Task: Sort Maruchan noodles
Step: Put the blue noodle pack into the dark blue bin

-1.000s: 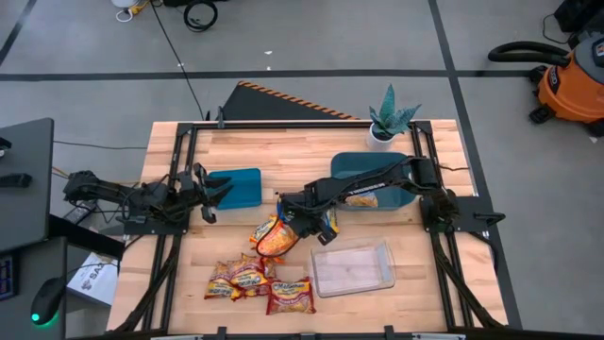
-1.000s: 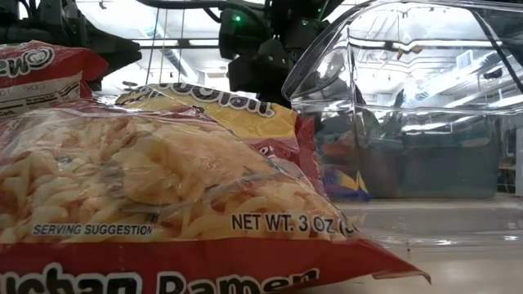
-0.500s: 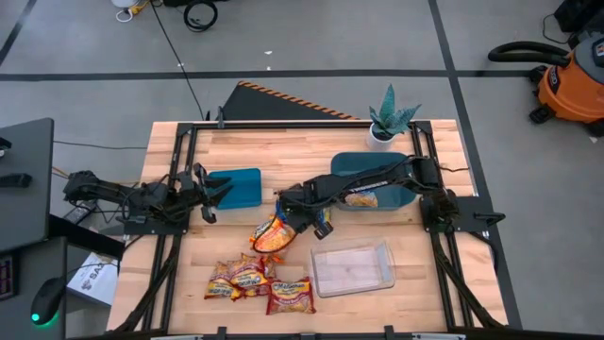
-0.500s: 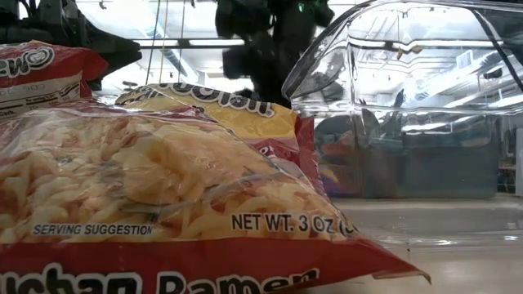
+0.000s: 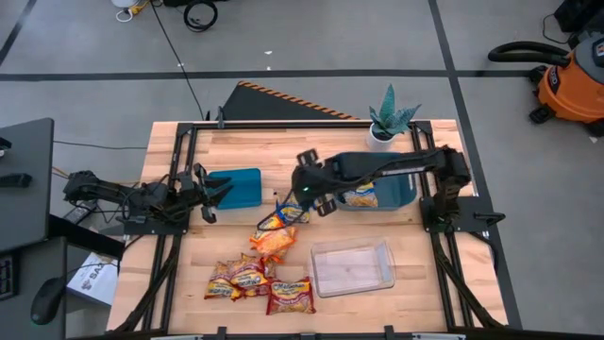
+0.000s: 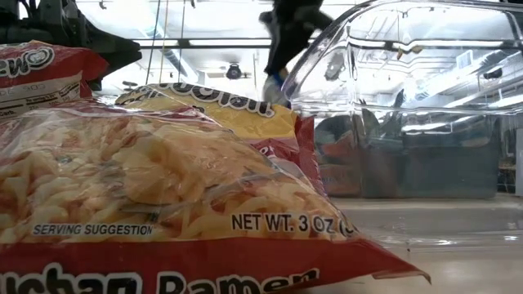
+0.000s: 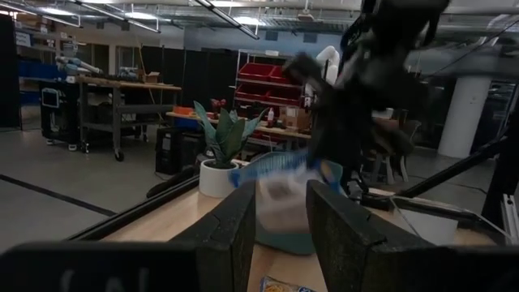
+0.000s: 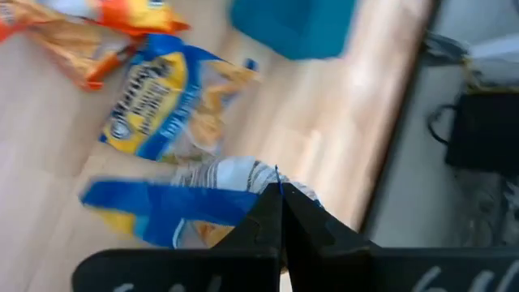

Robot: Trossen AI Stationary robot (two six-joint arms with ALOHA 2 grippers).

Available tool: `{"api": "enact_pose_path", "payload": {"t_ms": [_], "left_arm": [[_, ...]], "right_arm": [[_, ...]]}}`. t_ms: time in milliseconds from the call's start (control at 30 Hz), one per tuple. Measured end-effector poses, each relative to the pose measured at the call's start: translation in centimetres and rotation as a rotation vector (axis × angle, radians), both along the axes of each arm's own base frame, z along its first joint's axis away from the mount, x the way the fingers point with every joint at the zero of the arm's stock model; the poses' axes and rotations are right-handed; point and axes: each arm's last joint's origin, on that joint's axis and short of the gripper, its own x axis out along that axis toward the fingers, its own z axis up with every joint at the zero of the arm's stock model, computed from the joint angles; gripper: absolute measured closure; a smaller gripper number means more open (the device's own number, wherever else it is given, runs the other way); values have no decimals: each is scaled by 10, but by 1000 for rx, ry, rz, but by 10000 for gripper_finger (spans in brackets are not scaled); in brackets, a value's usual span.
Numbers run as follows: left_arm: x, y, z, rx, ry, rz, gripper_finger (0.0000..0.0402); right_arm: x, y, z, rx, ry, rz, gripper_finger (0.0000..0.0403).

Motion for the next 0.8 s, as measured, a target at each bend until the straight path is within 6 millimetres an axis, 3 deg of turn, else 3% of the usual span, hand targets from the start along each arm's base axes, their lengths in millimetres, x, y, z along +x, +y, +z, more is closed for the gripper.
{"api": "enact_pose_path", "payload": {"t_ms": [267,400,600,800], "left_arm": [[0,0,0,0,-1,0,285],[0,0,0,-1,-2,0,285],[0,0,1,-3,-9,-1,285],[-1,0,3,-8,-30,0,285]], "right_arm": [[-51,-5,54,7,-112,-145,397],[-83,-9,65,41,-85,-222,396],[-121,-23,43,119,-31,-344,396],[-121,-40,-11,278,-57,-307,396]]}}
